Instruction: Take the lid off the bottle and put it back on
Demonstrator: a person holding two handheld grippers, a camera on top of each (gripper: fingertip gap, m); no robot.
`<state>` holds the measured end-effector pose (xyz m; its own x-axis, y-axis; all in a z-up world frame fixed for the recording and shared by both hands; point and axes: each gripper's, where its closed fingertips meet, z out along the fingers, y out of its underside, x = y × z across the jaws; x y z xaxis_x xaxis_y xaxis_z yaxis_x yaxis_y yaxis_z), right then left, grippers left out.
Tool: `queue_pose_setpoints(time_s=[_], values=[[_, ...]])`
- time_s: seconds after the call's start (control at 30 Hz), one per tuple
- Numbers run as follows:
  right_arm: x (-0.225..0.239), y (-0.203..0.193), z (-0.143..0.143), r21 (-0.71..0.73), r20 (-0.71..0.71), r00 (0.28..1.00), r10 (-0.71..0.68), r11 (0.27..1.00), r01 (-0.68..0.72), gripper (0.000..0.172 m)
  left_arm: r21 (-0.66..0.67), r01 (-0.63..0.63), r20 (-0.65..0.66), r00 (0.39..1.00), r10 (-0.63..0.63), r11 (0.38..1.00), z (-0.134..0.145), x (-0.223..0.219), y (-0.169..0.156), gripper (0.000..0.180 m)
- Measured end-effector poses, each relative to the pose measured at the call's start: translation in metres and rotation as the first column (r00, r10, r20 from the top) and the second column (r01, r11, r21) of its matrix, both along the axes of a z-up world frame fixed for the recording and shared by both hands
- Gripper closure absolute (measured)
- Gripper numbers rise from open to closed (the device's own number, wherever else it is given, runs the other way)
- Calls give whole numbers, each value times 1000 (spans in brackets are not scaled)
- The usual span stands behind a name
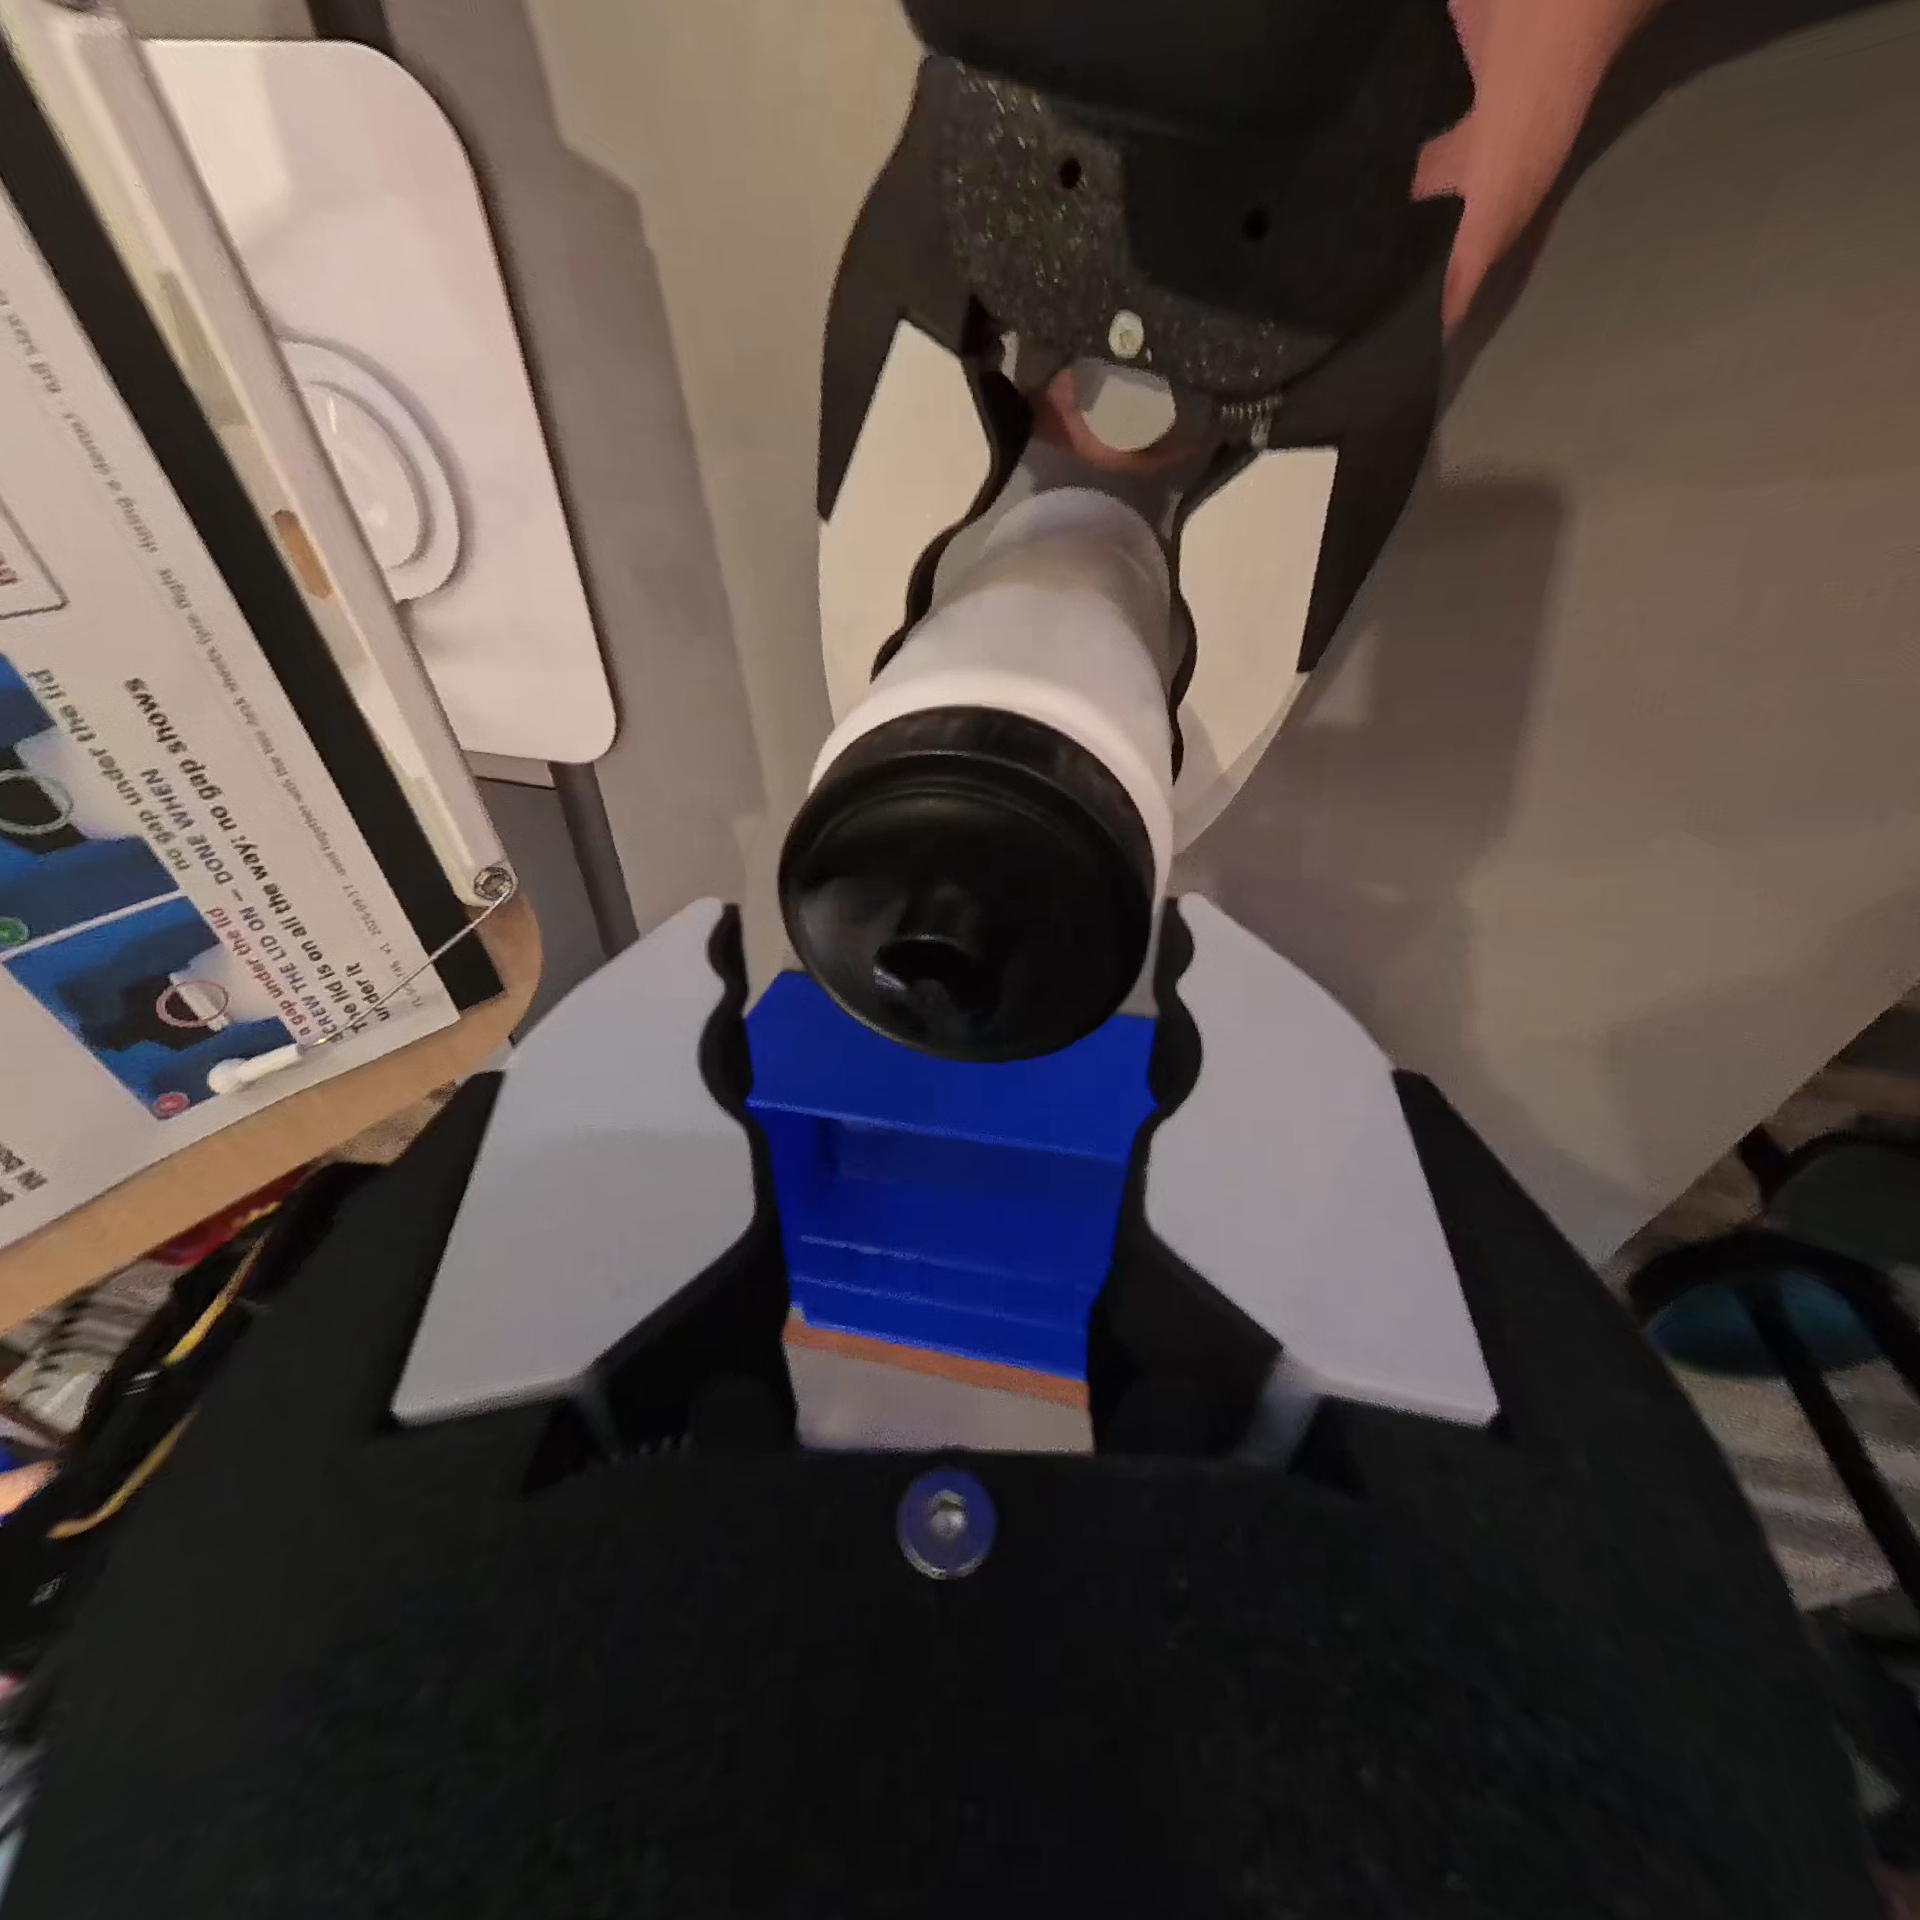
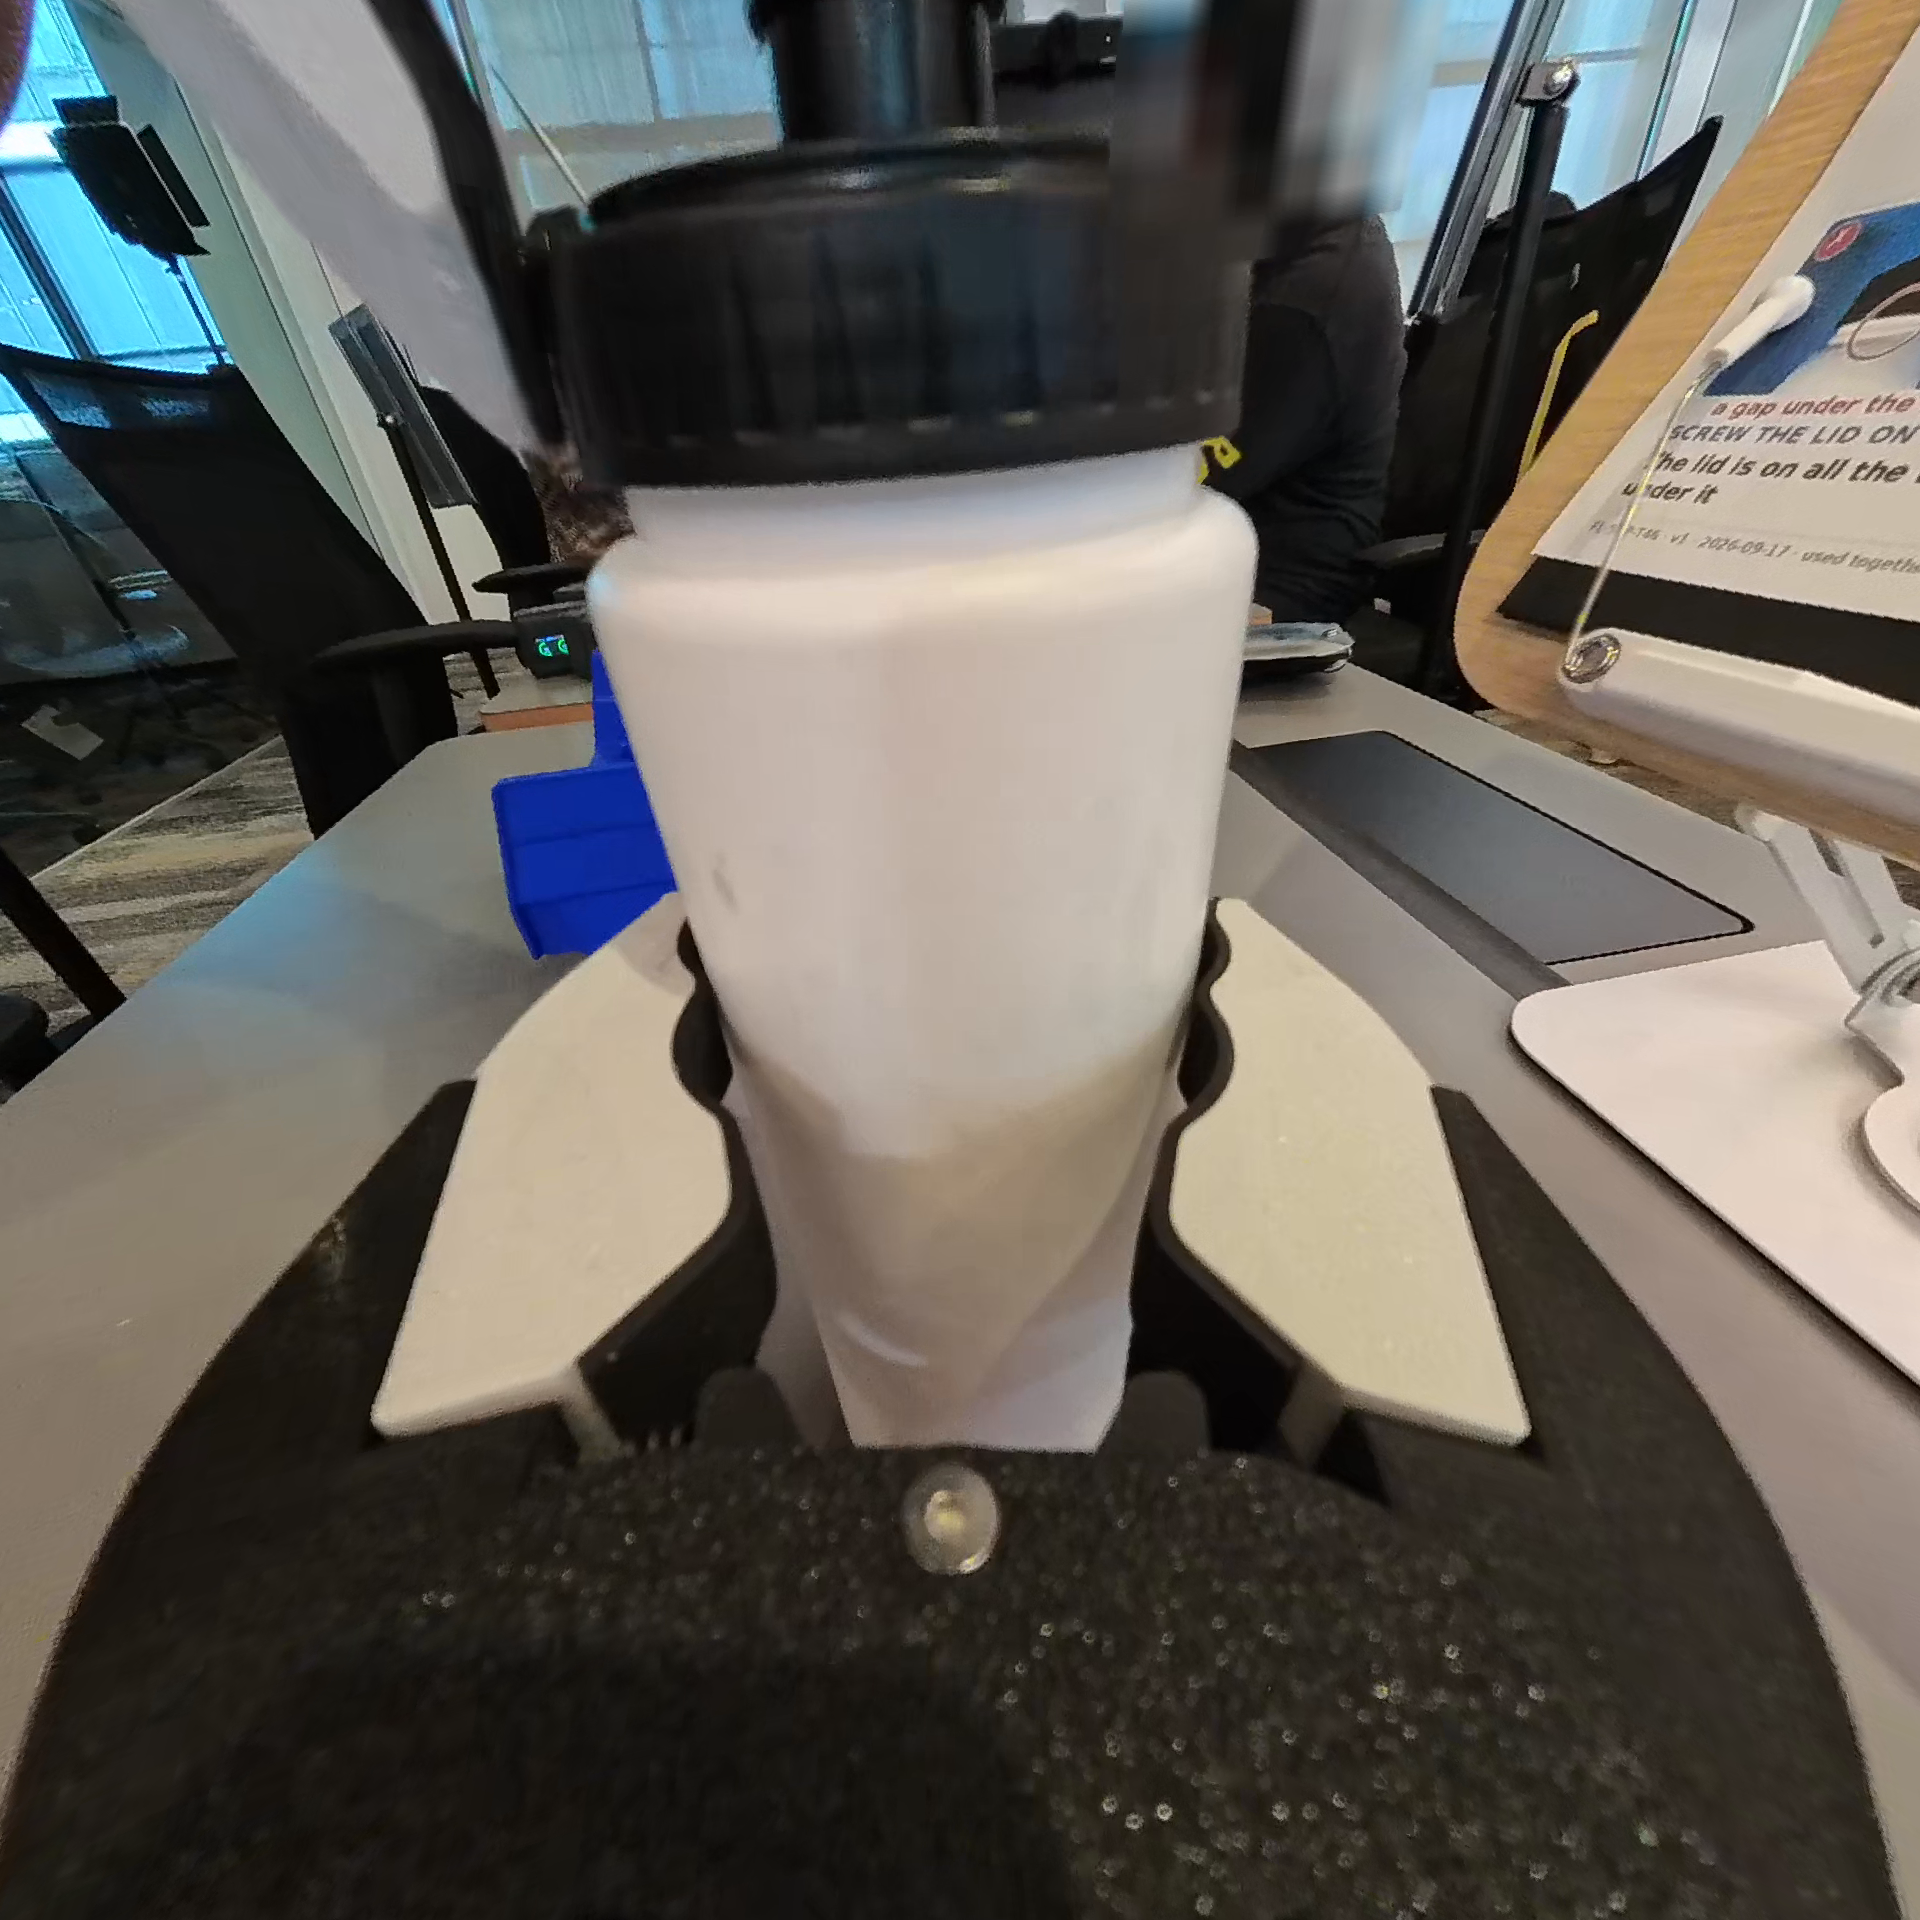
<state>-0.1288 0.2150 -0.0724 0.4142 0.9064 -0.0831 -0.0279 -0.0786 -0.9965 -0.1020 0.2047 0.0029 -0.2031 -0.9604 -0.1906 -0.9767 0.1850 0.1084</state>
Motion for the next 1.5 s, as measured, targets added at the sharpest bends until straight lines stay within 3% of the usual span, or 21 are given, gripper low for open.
queue_pose_setpoints(time_s=[0.07, 0.13, 0.23, 0.3, 0.37, 0.43, 0.5, 0.57, 0.67, 0.77, 0.83, 0.93, 1.03, 1.1, 1.23, 1.33, 1.43, 1.5], values=[[-1, 0, 0, 2, 11, 1000, -4, 1000, 4, 85, -17, -104, 75, 992, 105, 994, 4, 2, -2, 92], [-2, 1, -1, 3, 17, 1000, -9, 1000, 9, 85, -54, -282, 162, 944, 287, 958, 5, 4, -3, 80], [-2, 4, -1, -2, 30, 999, -42, 999, 42, 85, -259, -590, 226, 733, 642, 765, 6, 8, -12, 84], [-2, 7, -2, -5, 45, 997, -67, 998, 68, 86, -261, -656, 283, 650, 705, 709, 7, 6, -4, 84], [-3, 9, -2, -6, 54, 994, -94, 996, 94, 86, -182, -683, 337, 632, 697, 707, 7, -1, 8, 85], [-3, 11, -2, -5, 55, 992, -115, 993, 116, 86, -192, -697, 343, 612, 713, 691, 3, -1, 7, 86], [-4, 12, -2, -5, 50, 991, -121, 993, 121, 86, -171, -698, 327, 626, 708, 695, -4, -3, 6, 90], [-3, 12, -2, -4, 47, 992, -119, 993, 120, 86, -124, -698, 330, 641, 693, 705, -7, -5, 10, 106], [-3, 11, -2, -3, 47, 992, -113, 994, 114, 86, -113, -679, 303, 672, 676, 726, -9, -4, 8, 110], [-3, 9, -2, 1, 41, 995, -93, 996, 93, 86, -73, -599, 247, 764, 596, 797, -9, -4, 5, 110], [-3, 8, -1, 3, 36, 996, -84, 996, 84, 86, -33, -493, 186, 851, 490, 869, -10, -6, 4, 110], [-3, 8, -1, 4, 31, 996, -78, 997, 78, 86, 14, -239, 115, 965, 236, 971, -12, -3, 5, 109], [-4, 6, -1, 13, 29, 997, -65, 998, 64, 86, 10, -16, 83, 996, 15, 1000, -12, 4, 2, 111], [-5, 7, -1, 7, 30, 997, -64, 998, 64, 86, 4, 43, 46, 998, -43, 999, -12, 4, 3, 114], [-4, 6, -1, 11, 27, 998, -62, 998, 62, 86, 17, 75, 18, 997, -75, 997, -11, 6, 2, 114], [-3, 6, -1, 9, 27, 998, -60, 998, 60, 86, 36, 41, 88, 995, -44, 999, -6, 11, -3, 116], [-3, 6, -1, 7, 30, 998, -61, 998, 60, 86, -51, -80, 222, 971, 89, 996, 4, 18, -17, 92], [-3, 6, -1, 7, 31, 998, -61, 998, 61, 86, -98, -185, 301, 931, 206, 978, 10, 19, -21, 90]])
